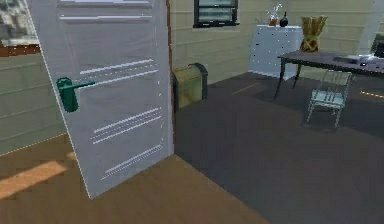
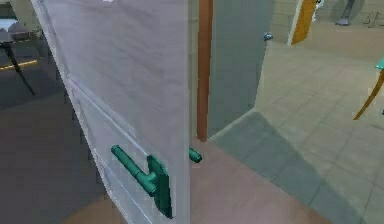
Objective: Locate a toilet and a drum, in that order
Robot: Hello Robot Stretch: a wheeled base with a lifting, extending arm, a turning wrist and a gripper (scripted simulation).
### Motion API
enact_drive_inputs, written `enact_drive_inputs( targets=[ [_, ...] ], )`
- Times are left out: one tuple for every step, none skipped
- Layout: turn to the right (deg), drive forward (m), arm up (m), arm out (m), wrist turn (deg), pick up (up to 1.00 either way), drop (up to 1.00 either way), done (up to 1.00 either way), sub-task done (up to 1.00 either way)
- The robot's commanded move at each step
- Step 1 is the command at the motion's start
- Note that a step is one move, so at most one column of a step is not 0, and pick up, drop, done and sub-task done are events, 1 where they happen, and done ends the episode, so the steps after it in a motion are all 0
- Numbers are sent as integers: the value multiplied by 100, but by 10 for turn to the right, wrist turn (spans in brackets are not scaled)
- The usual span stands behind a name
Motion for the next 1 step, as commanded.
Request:
enact_drive_inputs(
  targets=[
    [240, 0, 0, 0, 0, 0, 0, 0, 0]
  ],
)
